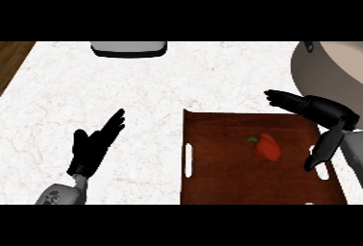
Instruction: Pick the bell pepper from the tray and place it in the pot
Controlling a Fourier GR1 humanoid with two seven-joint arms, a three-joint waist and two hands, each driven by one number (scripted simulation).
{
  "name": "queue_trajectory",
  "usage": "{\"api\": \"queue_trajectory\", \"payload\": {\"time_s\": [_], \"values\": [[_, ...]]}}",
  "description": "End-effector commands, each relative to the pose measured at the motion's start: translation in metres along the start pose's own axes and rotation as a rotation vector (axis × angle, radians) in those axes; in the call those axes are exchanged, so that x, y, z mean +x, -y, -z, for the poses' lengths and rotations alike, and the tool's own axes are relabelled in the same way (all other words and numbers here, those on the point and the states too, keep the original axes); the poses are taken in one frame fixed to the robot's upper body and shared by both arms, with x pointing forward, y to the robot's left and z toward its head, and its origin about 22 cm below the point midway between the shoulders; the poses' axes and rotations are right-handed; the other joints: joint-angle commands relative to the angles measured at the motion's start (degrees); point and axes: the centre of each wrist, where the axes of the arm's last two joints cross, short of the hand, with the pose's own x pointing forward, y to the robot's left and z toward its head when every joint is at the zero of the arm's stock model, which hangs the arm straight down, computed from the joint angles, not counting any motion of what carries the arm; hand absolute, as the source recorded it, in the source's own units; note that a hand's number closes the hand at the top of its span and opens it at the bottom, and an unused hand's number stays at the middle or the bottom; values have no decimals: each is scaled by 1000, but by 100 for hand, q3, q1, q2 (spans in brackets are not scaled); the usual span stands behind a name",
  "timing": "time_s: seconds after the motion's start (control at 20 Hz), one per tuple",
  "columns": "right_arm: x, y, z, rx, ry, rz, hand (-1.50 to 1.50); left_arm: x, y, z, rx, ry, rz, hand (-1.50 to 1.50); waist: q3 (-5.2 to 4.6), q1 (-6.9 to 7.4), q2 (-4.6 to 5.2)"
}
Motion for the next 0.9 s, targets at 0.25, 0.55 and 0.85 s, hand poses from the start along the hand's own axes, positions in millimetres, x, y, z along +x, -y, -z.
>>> {"api": "queue_trajectory", "payload": {"time_s": [0.25, 0.55, 0.85], "values": [[-40, -25, 37, 44, -9, 168, -150, -5, 12, -3, -20, -1, 5, 0, 0, 32, 17], [-71, -56, 42, 61, 0, 208, -150, -7, 10, 6, -6, -13, 7, 0, 1, 14, 20], [-78, -52, 38, 92, 75, 141, 150, -8, -4, -8, -17, -2, 11, 0, 4, 54, 25]]}}
